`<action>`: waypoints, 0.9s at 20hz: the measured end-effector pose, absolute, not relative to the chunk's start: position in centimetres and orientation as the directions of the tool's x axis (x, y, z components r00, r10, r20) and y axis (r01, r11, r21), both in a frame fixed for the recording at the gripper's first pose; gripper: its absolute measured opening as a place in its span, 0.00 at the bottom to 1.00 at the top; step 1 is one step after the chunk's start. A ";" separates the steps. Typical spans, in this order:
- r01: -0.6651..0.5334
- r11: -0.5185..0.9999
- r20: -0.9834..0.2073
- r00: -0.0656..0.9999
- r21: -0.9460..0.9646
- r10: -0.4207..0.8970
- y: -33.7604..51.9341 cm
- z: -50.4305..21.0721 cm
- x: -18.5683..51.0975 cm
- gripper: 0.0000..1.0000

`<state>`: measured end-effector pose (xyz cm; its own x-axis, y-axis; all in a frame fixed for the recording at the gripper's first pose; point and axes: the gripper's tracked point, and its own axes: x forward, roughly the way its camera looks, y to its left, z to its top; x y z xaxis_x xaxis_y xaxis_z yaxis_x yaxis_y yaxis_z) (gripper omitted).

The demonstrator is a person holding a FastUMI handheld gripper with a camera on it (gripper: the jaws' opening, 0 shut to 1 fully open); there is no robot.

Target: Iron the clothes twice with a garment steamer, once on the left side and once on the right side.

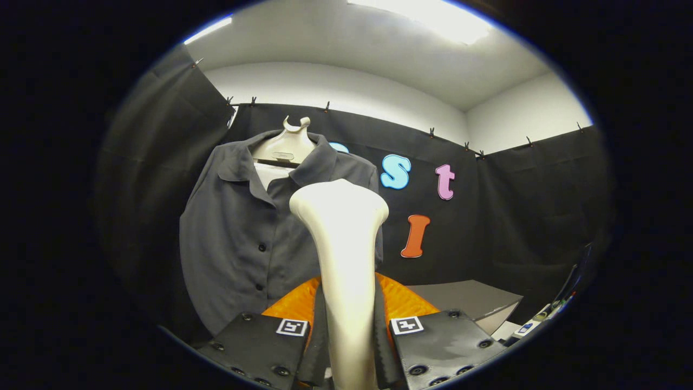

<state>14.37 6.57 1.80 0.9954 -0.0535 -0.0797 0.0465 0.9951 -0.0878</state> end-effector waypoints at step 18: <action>0.096 0.994 -0.114 0.988 -0.041 -0.100 7.7 -6.5 18.2 0.42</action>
<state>18.22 7.68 -6.47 0.9884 -0.1004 -0.1137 0.0963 0.9945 -0.0414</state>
